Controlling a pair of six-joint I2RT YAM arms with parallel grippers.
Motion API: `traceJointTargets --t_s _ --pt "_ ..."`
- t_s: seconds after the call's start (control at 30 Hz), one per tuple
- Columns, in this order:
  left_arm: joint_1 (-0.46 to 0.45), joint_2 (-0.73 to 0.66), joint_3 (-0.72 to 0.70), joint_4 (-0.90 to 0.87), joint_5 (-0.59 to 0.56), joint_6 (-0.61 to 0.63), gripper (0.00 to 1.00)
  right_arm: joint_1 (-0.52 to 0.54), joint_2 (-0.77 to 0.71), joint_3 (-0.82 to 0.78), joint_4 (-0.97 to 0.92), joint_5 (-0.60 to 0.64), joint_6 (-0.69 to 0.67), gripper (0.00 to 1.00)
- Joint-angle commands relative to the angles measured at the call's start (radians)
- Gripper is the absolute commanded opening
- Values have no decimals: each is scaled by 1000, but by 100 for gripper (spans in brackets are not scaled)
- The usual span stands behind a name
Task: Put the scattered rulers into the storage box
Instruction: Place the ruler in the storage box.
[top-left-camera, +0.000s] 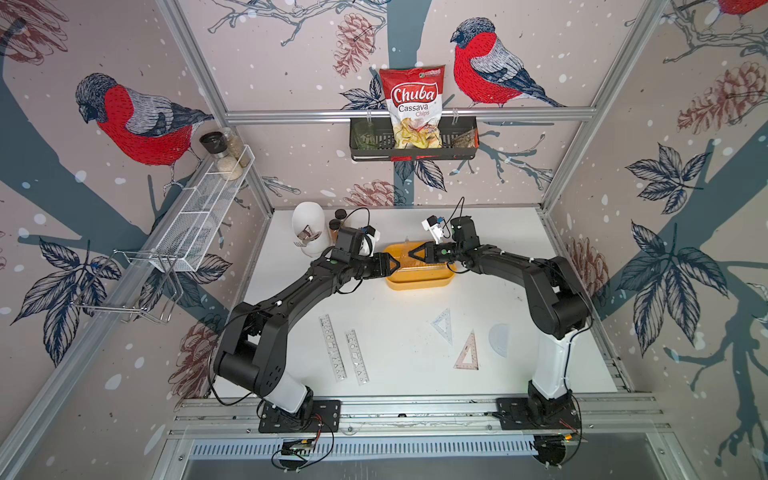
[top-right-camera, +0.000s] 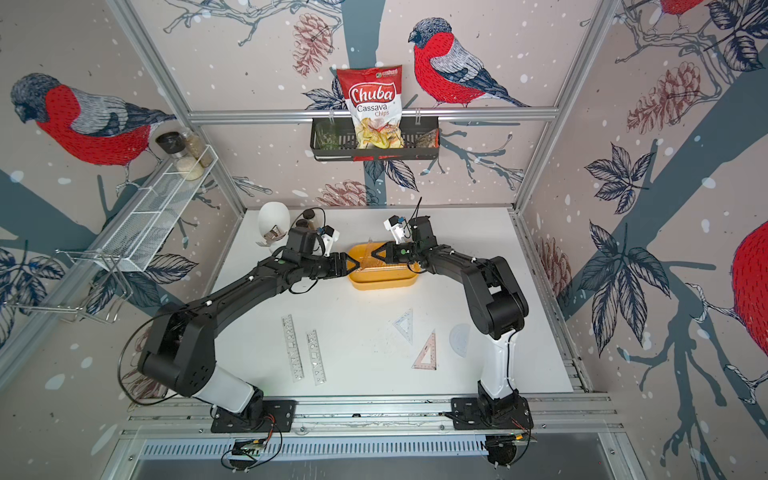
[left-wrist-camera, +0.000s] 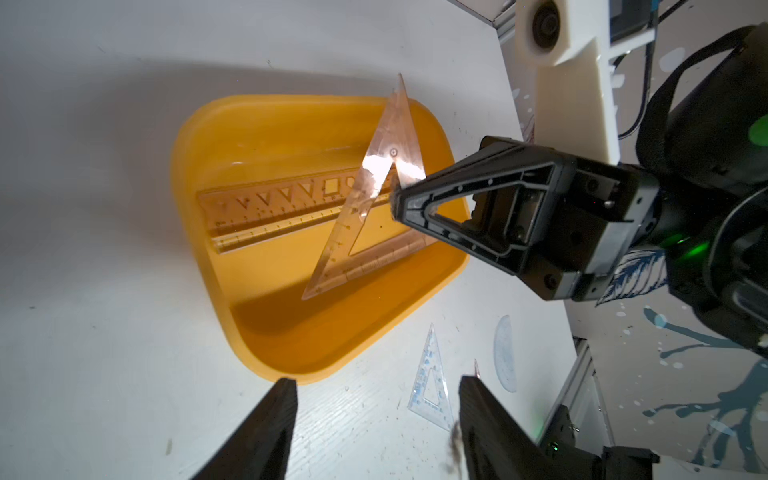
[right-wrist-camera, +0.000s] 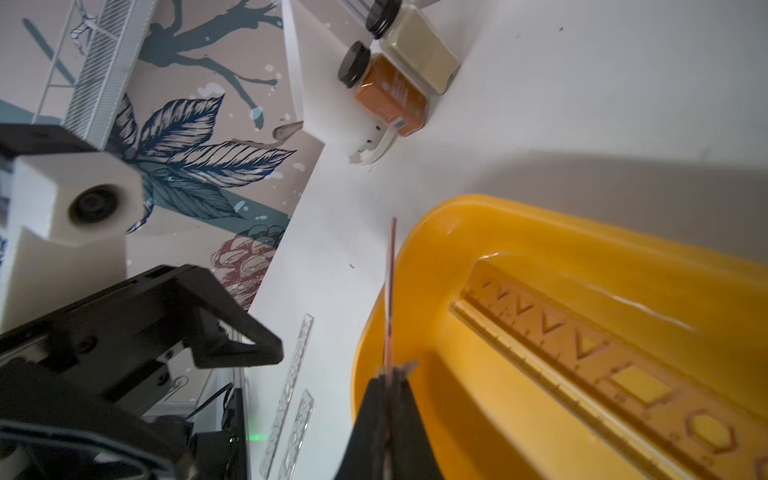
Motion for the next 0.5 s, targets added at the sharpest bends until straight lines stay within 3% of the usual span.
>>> traceJointTargets --t_s 0.0,0.47 --pt "4 16 25 -52 -65 42 66 -2 50 66 -116 56 -53 5" --pt "9 59 25 -46 -55 57 66 24 44 15 -122 147 -29 14"
